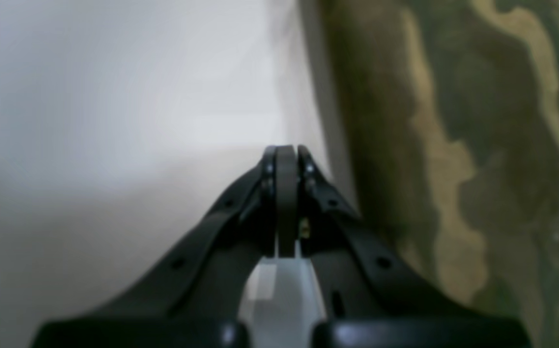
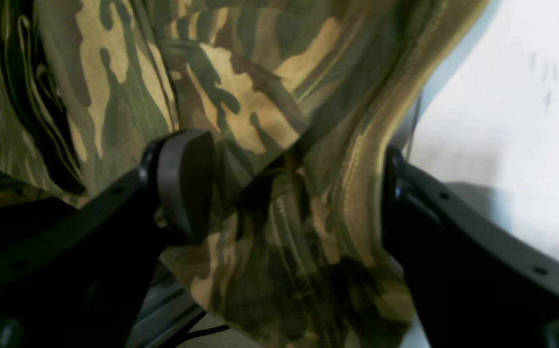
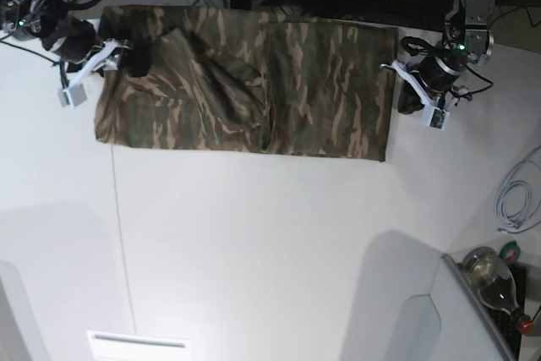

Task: Layout the t-shirt on the table in an organized manner, then fold the t-shirt properly
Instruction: 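Hold both ends and fold the strip in half toward the right gripper, then release the left gripper and raise it away from the shirt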

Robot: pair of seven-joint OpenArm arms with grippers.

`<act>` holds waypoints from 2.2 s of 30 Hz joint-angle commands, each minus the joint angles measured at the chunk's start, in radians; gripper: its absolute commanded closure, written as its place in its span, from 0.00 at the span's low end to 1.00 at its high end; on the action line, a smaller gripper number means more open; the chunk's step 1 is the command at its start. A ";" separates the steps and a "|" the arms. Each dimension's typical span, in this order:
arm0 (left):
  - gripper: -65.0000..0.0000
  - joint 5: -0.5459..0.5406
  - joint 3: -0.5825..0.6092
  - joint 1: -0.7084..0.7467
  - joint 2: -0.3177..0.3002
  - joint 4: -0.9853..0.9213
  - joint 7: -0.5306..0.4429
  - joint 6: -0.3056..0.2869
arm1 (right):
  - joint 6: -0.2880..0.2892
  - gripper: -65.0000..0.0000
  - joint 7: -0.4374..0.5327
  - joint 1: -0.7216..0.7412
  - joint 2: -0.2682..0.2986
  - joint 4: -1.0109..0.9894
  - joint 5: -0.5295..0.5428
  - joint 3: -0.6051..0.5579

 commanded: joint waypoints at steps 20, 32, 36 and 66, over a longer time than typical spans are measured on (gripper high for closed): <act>1.00 0.009 0.200 -0.086 0.154 0.005 0.021 -0.010 | -0.145 0.99 -0.262 0.143 0.029 0.320 -0.003 -0.033; 1.00 0.009 0.332 -0.120 0.192 -0.001 0.022 0.072 | -0.380 0.99 -0.277 0.105 -0.011 0.560 0.001 -0.346; 1.00 0.009 0.339 -0.120 0.192 0.001 0.022 0.073 | -0.426 0.99 -0.254 0.105 -0.038 0.560 -0.003 -0.439; 1.00 0.006 0.309 -0.094 0.132 0.024 0.022 0.073 | -0.576 0.99 -0.073 0.125 0.015 0.409 -0.104 -0.656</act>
